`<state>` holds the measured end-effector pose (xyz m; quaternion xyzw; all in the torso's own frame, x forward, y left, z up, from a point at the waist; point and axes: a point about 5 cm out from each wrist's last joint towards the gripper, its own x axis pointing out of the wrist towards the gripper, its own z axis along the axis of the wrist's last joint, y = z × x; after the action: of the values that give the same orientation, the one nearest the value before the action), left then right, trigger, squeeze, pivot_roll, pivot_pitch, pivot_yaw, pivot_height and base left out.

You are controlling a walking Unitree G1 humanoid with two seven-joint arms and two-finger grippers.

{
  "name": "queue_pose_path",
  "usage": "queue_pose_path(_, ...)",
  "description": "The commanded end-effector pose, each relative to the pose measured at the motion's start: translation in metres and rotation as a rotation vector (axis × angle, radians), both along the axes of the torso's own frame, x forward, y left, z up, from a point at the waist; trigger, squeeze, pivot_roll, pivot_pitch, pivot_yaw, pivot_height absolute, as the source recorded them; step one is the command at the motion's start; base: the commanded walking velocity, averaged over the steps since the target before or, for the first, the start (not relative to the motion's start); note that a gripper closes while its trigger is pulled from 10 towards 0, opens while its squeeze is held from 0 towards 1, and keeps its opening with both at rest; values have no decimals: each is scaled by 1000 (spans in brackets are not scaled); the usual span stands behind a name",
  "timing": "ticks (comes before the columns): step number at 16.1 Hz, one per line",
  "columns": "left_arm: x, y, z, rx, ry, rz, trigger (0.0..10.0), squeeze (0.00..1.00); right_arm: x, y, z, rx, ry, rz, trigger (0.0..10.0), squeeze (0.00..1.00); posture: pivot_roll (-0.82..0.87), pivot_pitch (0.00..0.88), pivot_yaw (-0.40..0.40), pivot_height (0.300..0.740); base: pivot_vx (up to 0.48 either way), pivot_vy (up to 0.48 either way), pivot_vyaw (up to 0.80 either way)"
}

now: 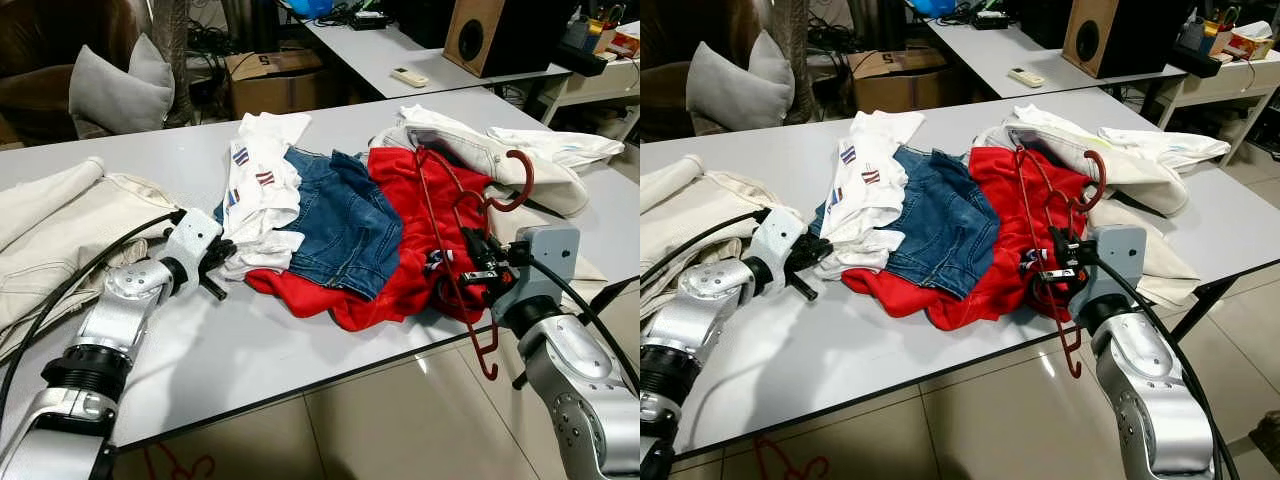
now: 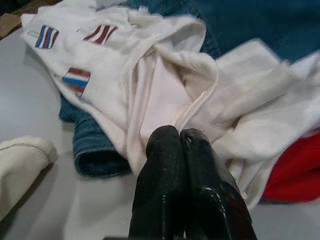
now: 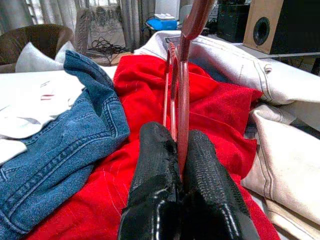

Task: Hang hanger

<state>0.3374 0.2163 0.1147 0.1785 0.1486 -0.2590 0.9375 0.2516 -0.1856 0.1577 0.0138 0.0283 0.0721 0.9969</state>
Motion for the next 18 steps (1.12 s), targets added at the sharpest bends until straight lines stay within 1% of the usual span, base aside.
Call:
queue_pose_path(1,4,-2,12,-42,-36,-8,0,0,3,-1,1,-4,-10,-9,10000,0,-123,0,20,740,0,0,0)
queue_pose_path(3,8,-2,23,-119,-59,1,0,0,3,-3,1,0,-11,-21,10000,0,-123,0,20,740,0,0,0)
queue_pose_path(4,11,-1,33,-146,-85,8,0,0,3,-4,1,1,-11,-25,10000,0,-123,0,20,740,0,0,0)
queue_pose_path(6,18,2,60,-211,-160,10,0,0,4,-4,1,4,-12,-26,10000,0,-113,0,12,740,0,0,0)
queue_pose_path(7,21,0,77,-252,-204,-10,0,0,5,-3,2,5,-13,-26,10000,0,-113,0,12,740,0,0,0)
queue_pose_path(8,22,-2,88,-275,-227,-30,0,0,5,-3,2,6,-15,-25,10000,0,-111,0,11,740,0,0,0)
queue_pose_path(9,23,-7,110,-306,-276,-81,0,0,6,-2,3,8,-18,-24,10000,0,-110,0,10,740,0,0,0)
queue_pose_path(10,23,-11,125,-316,-309,-117,0,0,6,-2,3,9,-20,-24,10000,0,-110,0,10,740,0,0,0)
queue_pose_path(11,24,-15,150,-312,-359,-183,0,0,6,-3,4,17,-27,-26,10000,0,-110,0,10,740,0,0,0)
queue_pose_path(12,23,-17,160,-308,-377,-209,0,0,6,-3,5,21,-30,-26,10000,0,-110,0,10,740,0,0,0)
queue_pose_path(13,23,-19,171,-293,-395,-236,0,0,6,-1,8,37,-48,0,10000,0,-110,0,10,740,0,0,0)
queue_pose_path(14,23,-21,178,-261,-405,-254,0,0,3,2,15,65,-86,63,10000,0,-112,0,19,740,0,0,0)
queue_pose_path(15,23,-22,180,-246,-407,-264,0,0,1,3,18,78,-101,84,10000,0,-112,0,19,740,0,0,0)
queue_pose_path(16,22,-31,178,-222,-380,-301,0,0,0,-3,25,96,-132,92,10000,0,-112,0,19,740,0,0,0)
queue_pose_path(17,19,-45,169,-217,-322,-357,0,0,0,-12,31,105,-154,75,10000,0,-112,0,19,740,0,0,0)
queue_pose_path(18,16,-64,153,-221,-257,-414,0,0,1,-23,35,115,-168,28,10000,0,-112,0,19,740,0,0,0)
